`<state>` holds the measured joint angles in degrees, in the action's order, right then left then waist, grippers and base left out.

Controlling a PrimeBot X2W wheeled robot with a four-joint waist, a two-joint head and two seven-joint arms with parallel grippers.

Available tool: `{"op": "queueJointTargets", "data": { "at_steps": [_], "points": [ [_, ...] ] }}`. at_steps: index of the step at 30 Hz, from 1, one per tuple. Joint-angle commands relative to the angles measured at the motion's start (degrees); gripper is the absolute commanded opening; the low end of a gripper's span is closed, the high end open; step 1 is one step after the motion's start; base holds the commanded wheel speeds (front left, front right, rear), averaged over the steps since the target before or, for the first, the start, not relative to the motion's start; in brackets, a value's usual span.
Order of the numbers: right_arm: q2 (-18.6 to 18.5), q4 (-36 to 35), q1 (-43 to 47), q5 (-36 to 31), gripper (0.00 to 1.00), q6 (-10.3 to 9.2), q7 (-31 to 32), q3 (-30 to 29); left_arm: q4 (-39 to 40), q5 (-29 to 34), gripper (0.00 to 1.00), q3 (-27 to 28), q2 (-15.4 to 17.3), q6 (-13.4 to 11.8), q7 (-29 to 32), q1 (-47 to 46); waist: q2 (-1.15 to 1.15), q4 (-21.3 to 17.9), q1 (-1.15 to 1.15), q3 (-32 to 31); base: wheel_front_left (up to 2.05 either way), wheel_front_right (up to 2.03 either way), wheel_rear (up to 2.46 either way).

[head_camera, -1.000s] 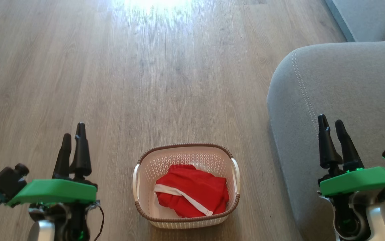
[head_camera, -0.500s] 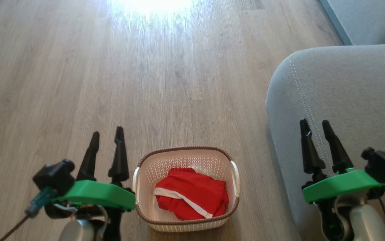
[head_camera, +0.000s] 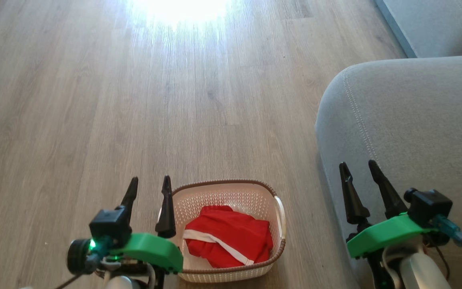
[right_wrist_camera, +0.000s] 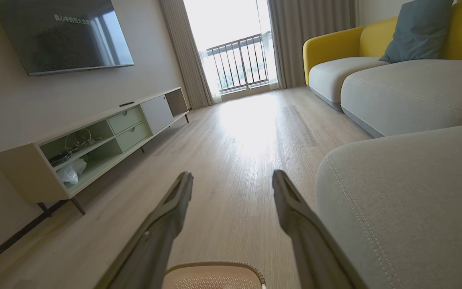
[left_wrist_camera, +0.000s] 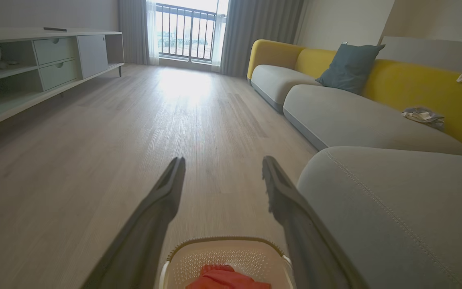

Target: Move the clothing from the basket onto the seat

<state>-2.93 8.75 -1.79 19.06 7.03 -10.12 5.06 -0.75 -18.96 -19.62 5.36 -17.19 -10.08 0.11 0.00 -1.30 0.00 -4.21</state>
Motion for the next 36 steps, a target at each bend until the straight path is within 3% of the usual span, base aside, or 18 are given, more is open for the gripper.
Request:
{"op": "queueJointTargets", "data": {
  "at_steps": [1, 10, 23, 29, 36],
  "points": [
    [0.03, -1.64, -2.11, -1.5, 1.0, 0.37, -0.77, 1.35, 1.61, 1.55, 1.0, 0.79, 0.51, -0.65, -0.87, -1.96, 0.0, -0.04, 0.0, -0.05, 0.0, 0.0, 0.0],
    [0.04, 2.53, -2.49, -4.32, 1.0, 0.4, -2.3, 1.96, -2.66, 5.85, 1.0, 0.25, -0.11, -1.43, -2.38, -1.65, 0.0, -0.27, 0.0, -0.42, 0.0, 0.0, 0.0],
    [0.05, 0.99, -3.04, -9.0, 1.0, 0.45, -4.33, 2.65, 1.36, 12.15, 1.0, 3.97, -2.16, -4.3, -4.38, -0.63, 0.0, -0.59, 0.0, -0.55, 0.0, 0.0, 0.0],
    [0.05, 2.14, -2.98, -9.3, 1.0, 0.46, -4.87, 2.17, 0.1, 12.67, 1.0, 4.52, -2.42, -2.3, -4.92, -0.04, 0.0, -0.72, 0.0, -0.59, 0.0, 0.0, 0.0],
    [0.05, 6.33, -2.66, -7.64, 1.0, 0.46, -4.87, 0.7, -5.36, 7.33, 1.0, 4.16, -2.46, 1.04, -4.92, 0.34, 0.0, -0.82, 0.0, -0.45, 0.0, 0.0, 0.0]
  ]
}}
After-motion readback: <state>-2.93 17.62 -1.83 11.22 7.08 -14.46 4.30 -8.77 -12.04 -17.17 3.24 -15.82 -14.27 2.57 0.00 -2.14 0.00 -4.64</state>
